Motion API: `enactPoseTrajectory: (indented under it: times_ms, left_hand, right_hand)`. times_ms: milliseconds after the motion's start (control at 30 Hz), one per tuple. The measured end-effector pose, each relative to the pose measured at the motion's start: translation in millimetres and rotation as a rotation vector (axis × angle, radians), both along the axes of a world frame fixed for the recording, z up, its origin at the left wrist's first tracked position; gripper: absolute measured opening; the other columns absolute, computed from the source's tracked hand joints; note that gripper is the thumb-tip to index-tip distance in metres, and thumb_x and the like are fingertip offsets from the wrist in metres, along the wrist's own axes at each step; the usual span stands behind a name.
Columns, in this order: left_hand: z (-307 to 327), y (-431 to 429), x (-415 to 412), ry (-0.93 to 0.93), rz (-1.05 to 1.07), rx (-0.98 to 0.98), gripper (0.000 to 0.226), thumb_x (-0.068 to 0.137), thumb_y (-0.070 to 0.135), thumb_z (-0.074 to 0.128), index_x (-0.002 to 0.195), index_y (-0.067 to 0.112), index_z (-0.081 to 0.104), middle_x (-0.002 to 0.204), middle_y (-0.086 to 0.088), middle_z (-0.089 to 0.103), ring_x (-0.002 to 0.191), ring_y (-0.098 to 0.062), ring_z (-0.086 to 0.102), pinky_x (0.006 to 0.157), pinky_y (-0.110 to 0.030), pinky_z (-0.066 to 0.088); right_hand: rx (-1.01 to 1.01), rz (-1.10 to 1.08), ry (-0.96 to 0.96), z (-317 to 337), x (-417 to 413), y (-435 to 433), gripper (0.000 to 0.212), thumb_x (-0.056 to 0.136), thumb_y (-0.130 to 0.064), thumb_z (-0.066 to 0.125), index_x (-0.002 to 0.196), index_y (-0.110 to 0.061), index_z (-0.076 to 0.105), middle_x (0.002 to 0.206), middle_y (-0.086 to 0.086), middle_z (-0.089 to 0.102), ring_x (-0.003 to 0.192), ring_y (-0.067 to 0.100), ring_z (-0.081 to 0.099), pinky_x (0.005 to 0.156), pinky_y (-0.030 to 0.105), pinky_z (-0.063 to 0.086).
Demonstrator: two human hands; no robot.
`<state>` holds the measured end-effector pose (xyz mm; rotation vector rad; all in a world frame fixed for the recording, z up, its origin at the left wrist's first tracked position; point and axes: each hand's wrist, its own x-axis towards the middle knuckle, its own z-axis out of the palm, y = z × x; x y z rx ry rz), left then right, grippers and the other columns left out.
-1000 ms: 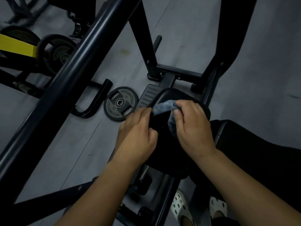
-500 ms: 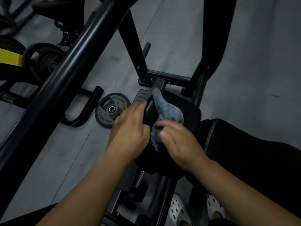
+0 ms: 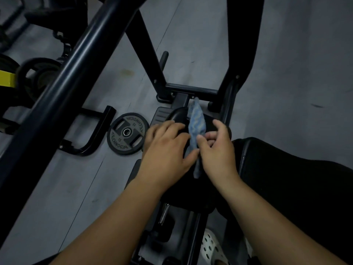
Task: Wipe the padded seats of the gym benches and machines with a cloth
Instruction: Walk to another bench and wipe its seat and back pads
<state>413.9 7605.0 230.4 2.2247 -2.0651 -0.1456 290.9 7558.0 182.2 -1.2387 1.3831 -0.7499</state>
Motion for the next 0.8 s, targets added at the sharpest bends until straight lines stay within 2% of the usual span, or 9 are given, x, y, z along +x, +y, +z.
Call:
enactPoseTrajectory:
  times_ms: [67, 167, 233, 333, 400, 467, 533, 633, 800]
  left_hand:
    - [2, -4, -4, 0.096, 0.033, 0.005, 0.044, 0.086, 0.056, 0.051, 0.112, 0.025, 0.068, 0.123, 0.009, 0.062, 0.122, -0.012, 0.048, 0.104, -0.029, 0.025]
    - [15, -2, -10, 0.651, 0.246, 0.1, 0.02, 0.09, 0.042, 0.064, 0.102, 0.027, 0.065, 0.096, 0.01, 0.068, 0.09, -0.008, 0.063, 0.082, -0.032, 0.052]
    - [25, 0, -11, 1.017, 0.395, 0.129, 0.009, 0.091, 0.027, 0.067, 0.089, 0.02, 0.062, 0.078, 0.003, 0.067, 0.072, -0.012, 0.063, 0.07, -0.038, 0.054]
    - [33, 3, -9, 1.35, 0.508, 0.106, 0.013, 0.085, 0.025, 0.065, 0.089, 0.016, 0.057, 0.073, -0.004, 0.061, 0.068, -0.018, 0.057, 0.065, -0.032, 0.048]
    - [37, 3, -8, 1.433, 0.521, 0.079, 0.009, 0.09, 0.018, 0.063, 0.088, 0.015, 0.055, 0.075, -0.004, 0.064, 0.069, -0.015, 0.06, 0.062, -0.027, 0.051]
    - [42, 5, -7, 1.467, 0.559, 0.069, 0.011, 0.098, 0.009, 0.054, 0.088, 0.014, 0.053, 0.073, -0.002, 0.066, 0.067, -0.013, 0.063, 0.058, -0.025, 0.052]
    - [44, 8, -3, 1.426, 0.598, 0.056, 0.011, 0.097, 0.011, 0.052, 0.088, 0.016, 0.054, 0.072, -0.001, 0.065, 0.065, -0.012, 0.062, 0.057, -0.026, 0.051]
    - [44, 12, 3, 1.249, 0.634, 0.025, 0.006, 0.079, 0.026, 0.053, 0.078, 0.024, 0.059, 0.071, 0.001, 0.061, 0.067, -0.012, 0.056, 0.063, -0.031, 0.045]
    - [50, 20, 3, 1.246, 0.612, -0.068, 0.01, 0.097, 0.008, 0.046, 0.095, 0.016, 0.052, 0.068, 0.004, 0.06, 0.061, -0.01, 0.056, 0.053, -0.026, 0.046]
  right_hand:
    - [0.134, 0.018, -0.24, 13, -5, -8, 0.029, 0.096, -0.012, 0.064, 0.124, -0.016, 0.062, 0.094, 0.009, 0.07, 0.073, 0.009, 0.064, 0.066, 0.024, 0.052]
    - [0.373, 0.076, -0.622, 32, -19, -15, 0.013, 0.096, -0.008, 0.061, 0.105, -0.01, 0.07, 0.1, 0.018, 0.074, 0.086, 0.025, 0.069, 0.076, 0.033, 0.056]
    - [0.453, 0.136, -0.684, 35, -26, -15, 0.008, 0.096, -0.014, 0.062, 0.102, -0.012, 0.066, 0.099, 0.012, 0.074, 0.089, 0.022, 0.068, 0.078, 0.032, 0.056]
    - [0.576, 0.156, -0.788, 37, -30, -13, 0.012, 0.095, -0.017, 0.061, 0.105, -0.014, 0.055, 0.096, 0.009, 0.07, 0.088, 0.021, 0.067, 0.077, 0.035, 0.057]
    - [0.615, 0.164, -0.826, 41, -32, -12, 0.029, 0.087, -0.016, 0.065, 0.111, -0.015, 0.05, 0.093, 0.009, 0.066, 0.077, 0.017, 0.065, 0.06, 0.027, 0.052]
    - [0.608, 0.187, -0.829, 43, -34, -13, 0.043, 0.079, -0.014, 0.073, 0.114, -0.018, 0.049, 0.093, 0.004, 0.064, 0.067, 0.011, 0.06, 0.047, 0.02, 0.036]
    - [0.597, 0.195, -0.865, 44, -36, -15, 0.052, 0.074, -0.007, 0.077, 0.118, -0.021, 0.053, 0.102, 0.001, 0.067, 0.077, 0.012, 0.065, 0.053, 0.02, 0.045]
    - [0.599, 0.148, -0.949, 42, -37, -13, 0.058, 0.074, 0.002, 0.073, 0.123, -0.02, 0.054, 0.11, 0.005, 0.071, 0.095, 0.02, 0.069, 0.076, 0.037, 0.058]
    - [0.399, 0.102, -0.929, 46, -34, -20, 0.057, 0.075, 0.011, 0.064, 0.123, -0.019, 0.055, 0.1, 0.004, 0.066, 0.088, 0.015, 0.067, 0.075, 0.031, 0.058]
